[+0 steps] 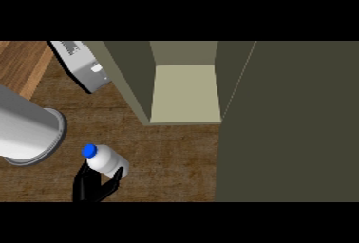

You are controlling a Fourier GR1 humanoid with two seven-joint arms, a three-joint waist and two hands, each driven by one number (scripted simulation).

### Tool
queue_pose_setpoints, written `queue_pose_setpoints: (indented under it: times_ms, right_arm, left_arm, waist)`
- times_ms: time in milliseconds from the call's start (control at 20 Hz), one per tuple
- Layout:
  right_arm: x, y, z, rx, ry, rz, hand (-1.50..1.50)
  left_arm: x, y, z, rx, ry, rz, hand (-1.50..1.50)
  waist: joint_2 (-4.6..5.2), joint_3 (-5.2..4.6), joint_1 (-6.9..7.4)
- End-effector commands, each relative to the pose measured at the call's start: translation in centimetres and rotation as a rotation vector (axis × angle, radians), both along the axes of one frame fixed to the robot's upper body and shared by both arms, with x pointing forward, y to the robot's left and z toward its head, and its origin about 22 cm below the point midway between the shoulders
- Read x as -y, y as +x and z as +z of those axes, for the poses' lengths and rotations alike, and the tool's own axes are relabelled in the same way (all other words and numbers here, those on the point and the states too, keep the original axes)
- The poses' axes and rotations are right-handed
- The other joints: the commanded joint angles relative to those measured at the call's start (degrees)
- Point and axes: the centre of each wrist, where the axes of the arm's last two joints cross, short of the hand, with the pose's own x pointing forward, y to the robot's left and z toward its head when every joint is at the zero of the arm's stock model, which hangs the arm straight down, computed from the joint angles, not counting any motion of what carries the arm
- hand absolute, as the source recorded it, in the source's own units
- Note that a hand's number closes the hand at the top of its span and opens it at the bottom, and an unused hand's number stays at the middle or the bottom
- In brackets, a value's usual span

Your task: Pick up the bottled water, place it into the cabinet and close the cabinet

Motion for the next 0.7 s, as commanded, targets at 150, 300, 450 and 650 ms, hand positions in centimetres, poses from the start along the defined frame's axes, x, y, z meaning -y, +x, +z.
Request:
queue_pose_setpoints:
  times_ms: [150,300,450,650]
  right_arm:
    - [-0.3,-0.8,2.3,0.035,0.020,0.009,-1.50]
    - [0.5,-0.6,2.3,0.034,-0.005,0.006,-1.50]
    - [0.4,0.1,2.0,0.045,0.000,0.005,-1.50]
    - [0.5,-0.9,2.4,0.021,-0.006,0.014,-1.50]
  left_arm:
    - [0.7,1.2,-0.5,0.023,-0.078,-0.043,1.50]
    - [2.0,3.5,0.8,0.015,-0.071,-0.113,1.50]
    - [1.6,2.7,0.1,0.026,-0.049,-0.177,1.50]
    - [2.3,2.6,0.6,0.069,-0.045,-0.202,1.50]
  waist:
    - [0.51,-1.34,-0.85]
    - [0.52,-1.28,-0.81]
    - [0.91,-1.37,-0.42]
    - [0.38,-1.27,-0.82]
